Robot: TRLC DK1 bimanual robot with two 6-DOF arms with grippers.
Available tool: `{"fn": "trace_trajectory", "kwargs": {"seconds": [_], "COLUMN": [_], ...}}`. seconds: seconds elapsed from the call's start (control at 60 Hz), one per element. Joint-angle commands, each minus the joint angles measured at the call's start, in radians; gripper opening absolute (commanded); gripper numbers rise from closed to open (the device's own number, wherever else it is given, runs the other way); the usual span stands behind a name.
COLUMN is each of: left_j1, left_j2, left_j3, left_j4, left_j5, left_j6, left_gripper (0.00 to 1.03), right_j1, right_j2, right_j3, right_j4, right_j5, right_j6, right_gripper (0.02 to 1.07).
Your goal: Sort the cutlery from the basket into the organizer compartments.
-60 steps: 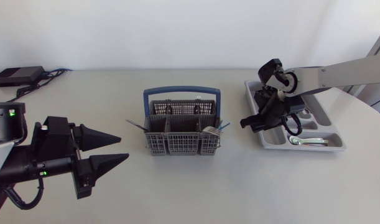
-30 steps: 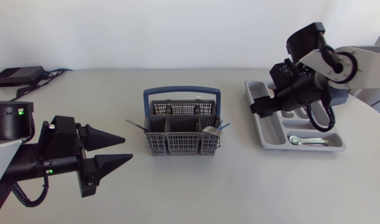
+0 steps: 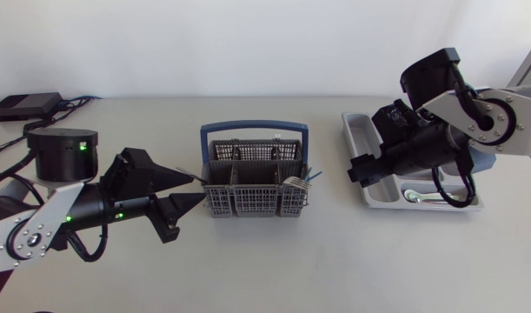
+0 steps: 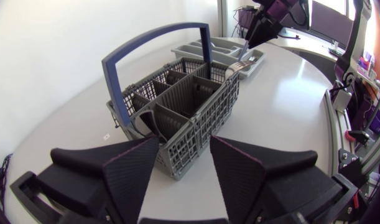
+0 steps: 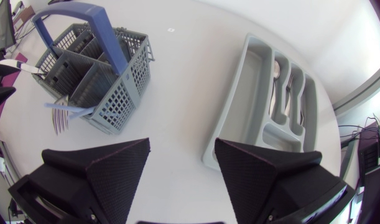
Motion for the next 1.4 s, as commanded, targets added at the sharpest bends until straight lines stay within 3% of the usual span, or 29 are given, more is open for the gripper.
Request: {"fn": "trace_trajectory", "kwargs": {"seconds": [0.0, 0.133, 0.317, 0.367, 0.983, 1.383], "left_j1": [-0.008, -0.024, -0.073, -0.086, -0.211, -0.223], "left_j2": [0.045, 0.082, 0.096, 0.107, 0.222, 0.153], "left_j3": [0.046, 0.07, 0.095, 0.104, 0.199, 0.184], "left_j4": [0.029, 0.03, 0.032, 0.032, 0.055, -0.017], "left_j5": [-0.02, -0.033, -0.079, -0.089, -0.242, -0.345], "left_j6": [-0.033, -0.045, -0.054, -0.054, -0.067, -0.036], "left_gripper": [0.44, 0.33, 0.33, 0.29, 0.28, 0.2], "right_j1": [0.011, 0.011, 0.008, 0.008, -0.011, -0.014], "right_j2": [-0.002, -0.007, -0.005, -0.005, -0.035, -0.041], "right_j3": [-0.037, -0.051, -0.06, -0.063, -0.109, -0.126], "right_j4": [0.016, 0.022, 0.036, 0.039, 0.056, 0.071], "right_j5": [-0.009, -0.007, -0.007, -0.007, -0.007, -0.007], "right_j6": [-0.021, -0.028, -0.033, -0.035, -0.074, -0.091], "right_gripper": [0.79, 0.79, 0.79, 0.79, 0.79, 0.79]}}
